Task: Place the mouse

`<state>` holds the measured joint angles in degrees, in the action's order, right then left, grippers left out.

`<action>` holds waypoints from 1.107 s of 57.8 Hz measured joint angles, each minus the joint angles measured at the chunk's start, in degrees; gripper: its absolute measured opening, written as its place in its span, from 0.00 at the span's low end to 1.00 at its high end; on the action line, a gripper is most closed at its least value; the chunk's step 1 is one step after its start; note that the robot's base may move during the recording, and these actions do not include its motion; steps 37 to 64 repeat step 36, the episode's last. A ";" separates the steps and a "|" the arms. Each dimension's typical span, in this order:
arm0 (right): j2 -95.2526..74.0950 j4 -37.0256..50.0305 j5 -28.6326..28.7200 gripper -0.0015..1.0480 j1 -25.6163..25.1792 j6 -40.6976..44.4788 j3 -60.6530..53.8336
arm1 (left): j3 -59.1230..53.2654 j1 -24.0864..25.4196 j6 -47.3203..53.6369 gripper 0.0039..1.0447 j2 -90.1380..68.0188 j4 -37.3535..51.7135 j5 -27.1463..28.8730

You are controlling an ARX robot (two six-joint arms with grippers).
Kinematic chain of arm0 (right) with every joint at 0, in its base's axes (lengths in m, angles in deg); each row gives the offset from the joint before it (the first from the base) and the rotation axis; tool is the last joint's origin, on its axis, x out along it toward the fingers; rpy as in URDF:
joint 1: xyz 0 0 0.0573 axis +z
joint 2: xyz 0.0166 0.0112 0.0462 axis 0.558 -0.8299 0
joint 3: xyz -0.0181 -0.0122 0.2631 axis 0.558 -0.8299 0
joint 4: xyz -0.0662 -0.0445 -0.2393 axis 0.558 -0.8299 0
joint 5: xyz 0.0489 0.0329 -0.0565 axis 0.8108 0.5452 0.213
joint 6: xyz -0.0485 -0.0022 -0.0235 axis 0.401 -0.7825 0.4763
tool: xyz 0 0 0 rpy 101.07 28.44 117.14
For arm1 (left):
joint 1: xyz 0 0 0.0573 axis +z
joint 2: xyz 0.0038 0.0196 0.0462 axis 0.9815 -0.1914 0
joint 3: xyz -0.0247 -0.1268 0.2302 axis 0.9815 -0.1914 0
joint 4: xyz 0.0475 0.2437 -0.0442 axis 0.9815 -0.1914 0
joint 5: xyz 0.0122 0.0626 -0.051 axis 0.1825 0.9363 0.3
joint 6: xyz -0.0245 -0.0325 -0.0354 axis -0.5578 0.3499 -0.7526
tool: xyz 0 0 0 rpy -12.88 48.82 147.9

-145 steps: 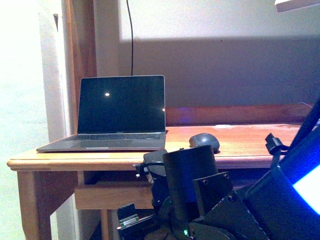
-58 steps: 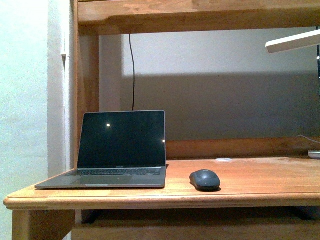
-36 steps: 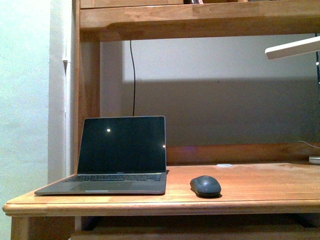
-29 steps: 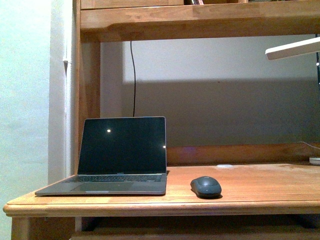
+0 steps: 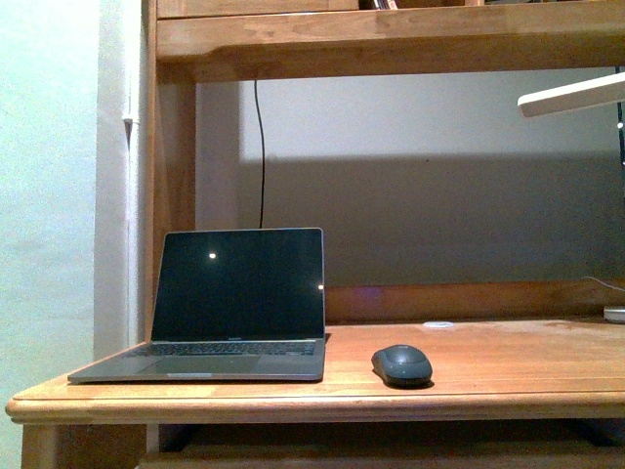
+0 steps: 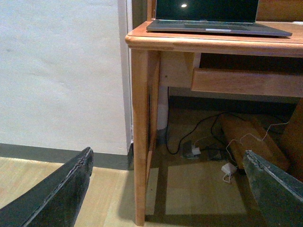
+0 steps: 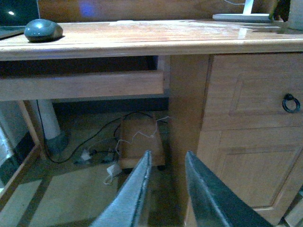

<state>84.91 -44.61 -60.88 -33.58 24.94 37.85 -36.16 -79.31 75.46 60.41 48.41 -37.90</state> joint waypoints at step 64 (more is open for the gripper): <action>0.00 0.00 0.00 0.93 -0.02 -0.02 0.00 | 0.00 0.00 0.00 0.93 0.00 0.00 0.00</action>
